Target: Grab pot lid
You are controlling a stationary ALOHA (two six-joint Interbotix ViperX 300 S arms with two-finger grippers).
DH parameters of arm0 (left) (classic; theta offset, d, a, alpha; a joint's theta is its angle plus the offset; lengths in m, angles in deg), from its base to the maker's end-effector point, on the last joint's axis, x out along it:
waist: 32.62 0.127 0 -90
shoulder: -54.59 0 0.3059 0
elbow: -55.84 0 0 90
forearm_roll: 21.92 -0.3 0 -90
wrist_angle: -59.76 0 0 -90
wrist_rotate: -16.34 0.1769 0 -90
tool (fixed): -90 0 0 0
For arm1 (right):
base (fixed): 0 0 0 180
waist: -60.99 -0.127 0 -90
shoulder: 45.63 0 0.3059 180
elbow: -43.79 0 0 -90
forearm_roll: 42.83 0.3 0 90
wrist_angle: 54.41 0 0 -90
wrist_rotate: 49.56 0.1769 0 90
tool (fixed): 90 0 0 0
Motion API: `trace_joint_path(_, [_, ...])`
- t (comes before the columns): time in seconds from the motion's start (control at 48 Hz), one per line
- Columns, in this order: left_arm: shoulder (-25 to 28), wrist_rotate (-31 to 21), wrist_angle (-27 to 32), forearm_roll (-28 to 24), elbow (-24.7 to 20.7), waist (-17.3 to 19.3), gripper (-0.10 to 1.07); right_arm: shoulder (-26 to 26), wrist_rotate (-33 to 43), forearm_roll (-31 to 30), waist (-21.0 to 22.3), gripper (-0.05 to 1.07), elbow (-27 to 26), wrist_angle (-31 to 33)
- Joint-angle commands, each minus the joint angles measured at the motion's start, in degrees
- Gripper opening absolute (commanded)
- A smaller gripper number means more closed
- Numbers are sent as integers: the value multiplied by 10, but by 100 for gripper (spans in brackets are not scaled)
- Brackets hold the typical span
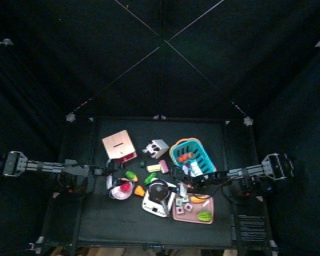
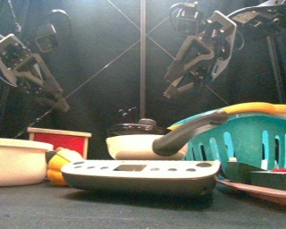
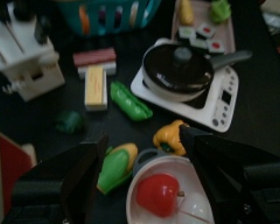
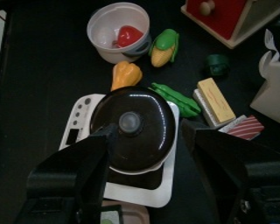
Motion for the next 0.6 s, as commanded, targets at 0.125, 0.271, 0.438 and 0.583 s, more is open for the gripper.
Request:
trace_joint_path(0.125, [-26,2,-55,-46,0,2,98,-20,-1,4,-2,93,-39,-2])
trace_joint_path(0.271, [-35,3,-52,-62,4,4,98,-45,-2,2,-5,93,-54,1])
trace_joint_path(0.438, [-74,1,-51,-76,22,-3,98,-74,-3,-3,-5,93,-62,6])
trace_joint_path(0.583, [-139,0,-51,-73,58,-5,98,-100,-2,-2,-16,93,-71,7])
